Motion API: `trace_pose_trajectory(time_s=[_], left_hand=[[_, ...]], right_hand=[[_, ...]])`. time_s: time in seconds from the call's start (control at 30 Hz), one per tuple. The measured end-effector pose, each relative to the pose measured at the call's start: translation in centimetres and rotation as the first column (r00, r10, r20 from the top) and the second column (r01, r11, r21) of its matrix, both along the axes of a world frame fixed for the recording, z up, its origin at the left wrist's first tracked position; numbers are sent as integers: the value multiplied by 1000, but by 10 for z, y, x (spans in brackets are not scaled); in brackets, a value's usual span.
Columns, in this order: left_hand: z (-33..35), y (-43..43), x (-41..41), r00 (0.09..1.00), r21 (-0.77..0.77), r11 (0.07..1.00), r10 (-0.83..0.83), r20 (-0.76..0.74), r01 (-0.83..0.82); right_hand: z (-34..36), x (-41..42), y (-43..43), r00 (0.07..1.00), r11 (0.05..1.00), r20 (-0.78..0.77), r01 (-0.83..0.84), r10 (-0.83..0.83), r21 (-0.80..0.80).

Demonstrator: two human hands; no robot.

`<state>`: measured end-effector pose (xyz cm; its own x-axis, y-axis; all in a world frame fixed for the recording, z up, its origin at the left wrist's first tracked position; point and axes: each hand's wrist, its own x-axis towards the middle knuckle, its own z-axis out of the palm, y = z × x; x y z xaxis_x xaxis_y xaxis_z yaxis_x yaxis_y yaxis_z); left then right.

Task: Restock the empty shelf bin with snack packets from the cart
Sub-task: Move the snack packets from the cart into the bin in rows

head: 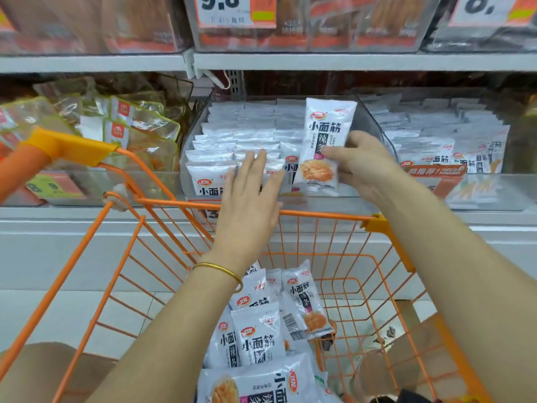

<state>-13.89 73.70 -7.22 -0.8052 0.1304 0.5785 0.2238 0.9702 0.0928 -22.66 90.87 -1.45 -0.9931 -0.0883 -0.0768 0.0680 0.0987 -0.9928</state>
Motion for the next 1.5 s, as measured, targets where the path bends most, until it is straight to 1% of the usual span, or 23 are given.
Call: trace_pose_trajectory(time_s=[0.1,0.2,0.27,0.37,0.47,0.57,0.77,0.8,0.87,0.93,0.97,1.0,1.03,1.07,1.1,1.13,1.17,1.2,1.23,1.27,1.3,1.4,1.5], left_hand=[[-3,-2,-2,1000,-21,1000,6,-6,-6],[-4,-2,-3,1000,-17,1000,5,-25,-5],[-5,-2,-3,999,-16,1000,5,-32,-5],[-5,-3,-3,999,-12,1000,0,-32,0],[-5,-3,-4,1000,-12,1000,3,-23,-3],[-6,-3,-4,1000,-15,1000,6,-29,-6],[-6,-4,-4,999,-13,1000,-5,-33,5],[-6,-4,-3,999,-10,1000,-6,-36,6],[-3,-3,-1,999,5,1000,-7,-35,7],[2,-2,2,999,25,1000,0,-43,1],[5,-2,3,999,36,999,-2,-46,3],[7,0,3,999,45,999,-10,-50,13],[8,1,4,998,46,999,-23,-56,25],[8,1,5,997,39,999,-34,-63,36],[8,2,6,997,28,999,-45,-65,47],[7,3,7,996,19,998,-61,-61,62],[5,4,8,996,18,997,-77,-52,78],[3,5,9,995,19,996,-86,-44,87],[3,5,9,995,18,996,-90,-39,90],[3,6,9,995,18,995,-93,-39,94],[3,6,10,995,21,995,-96,-41,97],[4,7,10,994,37,994,-99,-46,101],[4,7,10,993,34,994,-105,-58,107]], right_hand=[[-2,-12,-10,994,995,-105,47,-38,92],[-14,-18,-17,993,966,-113,59,-32,250],[-24,-20,-22,996,910,-89,38,-1,412],[-29,-19,-29,994,773,-106,43,31,634],[-26,-15,-36,998,680,-40,-2,46,733],[-23,-12,-41,998,647,46,-67,48,760],[-14,-10,-32,996,688,74,-93,57,720],[-11,-8,-29,998,683,40,-65,52,728],[-1,2,-20,996,668,-93,57,18,742],[13,26,-10,970,740,-241,143,27,657],[19,40,-6,965,785,-250,96,77,612],[21,57,-4,968,805,-187,-26,169,593],[16,71,-4,956,777,-53,-201,288,596],[4,82,-6,911,691,117,-380,396,615],[-11,89,-9,844,568,291,-522,450,637],[-30,93,-11,775,442,446,-626,448,643],[-49,95,-13,718,333,558,-692,417,641],[-67,95,-13,690,243,616,-717,380,654],[-81,95,-13,692,173,627,-709,359,683],[-92,96,-13,706,140,617,-690,348,710],[-101,96,-12,723,171,602,-677,340,716],[-125,96,-13,758,397,586,-650,286,648],[-138,96,-16,781,560,593,-586,198,585]])
